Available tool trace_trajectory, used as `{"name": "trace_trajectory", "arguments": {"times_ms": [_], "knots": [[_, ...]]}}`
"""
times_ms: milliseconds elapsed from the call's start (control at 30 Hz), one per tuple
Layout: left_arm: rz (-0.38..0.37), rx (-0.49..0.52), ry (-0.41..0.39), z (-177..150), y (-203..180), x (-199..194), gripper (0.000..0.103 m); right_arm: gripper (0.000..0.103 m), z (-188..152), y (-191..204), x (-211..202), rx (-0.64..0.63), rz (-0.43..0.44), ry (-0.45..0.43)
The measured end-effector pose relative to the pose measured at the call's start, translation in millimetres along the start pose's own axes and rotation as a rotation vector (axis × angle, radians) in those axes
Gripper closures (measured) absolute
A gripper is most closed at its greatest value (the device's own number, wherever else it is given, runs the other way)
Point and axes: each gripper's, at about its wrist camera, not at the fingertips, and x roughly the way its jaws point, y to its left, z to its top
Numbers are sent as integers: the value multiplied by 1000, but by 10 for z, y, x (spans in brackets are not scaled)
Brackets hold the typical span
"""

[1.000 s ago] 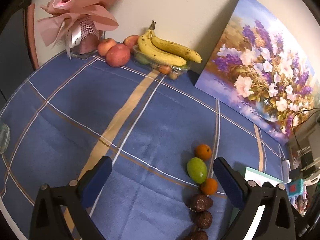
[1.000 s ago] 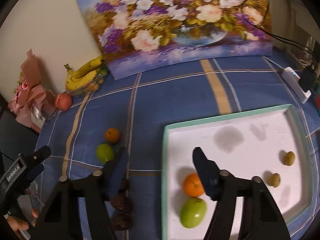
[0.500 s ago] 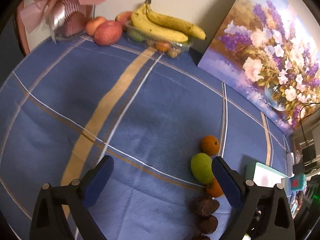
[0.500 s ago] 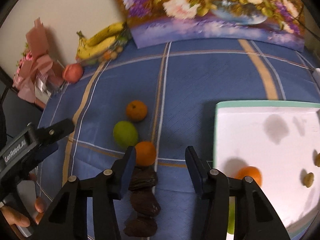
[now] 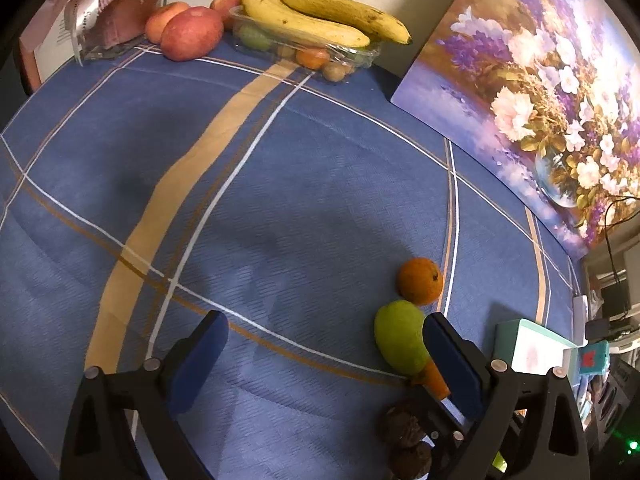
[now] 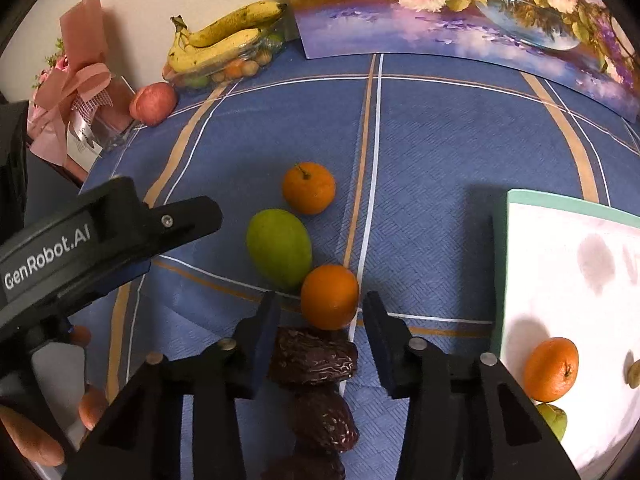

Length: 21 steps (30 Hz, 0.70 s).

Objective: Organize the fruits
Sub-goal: 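Grasp a mandarin orange with the right tool while the left tool grasps a green fruit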

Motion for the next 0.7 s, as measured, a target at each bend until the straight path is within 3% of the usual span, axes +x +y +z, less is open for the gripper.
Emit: {"name": "trace_trajectory", "arguments": {"times_ms": [133,367,433,500,667,700], "knots": [[-8,11,12,-1,-54,61,4,72,9,2,-11,-4,-17,-5],[-47,21,61,-46,-184,237,15,72,-17,-114,-61,24,-17,-2],[-57,33,74,-65,-239,270,26,72,-17,-143,-81,29,-20,-3],[-60,43,84,-83,-288,298,28,72,-12,-178,-101,32,-25,-6],[-57,58,93,-106,-354,343,46,74,-6,-260,-172,38,-36,-17],[-76,54,97,-109,-354,342,56,76,-7,-271,-184,38,-36,-20]]}}
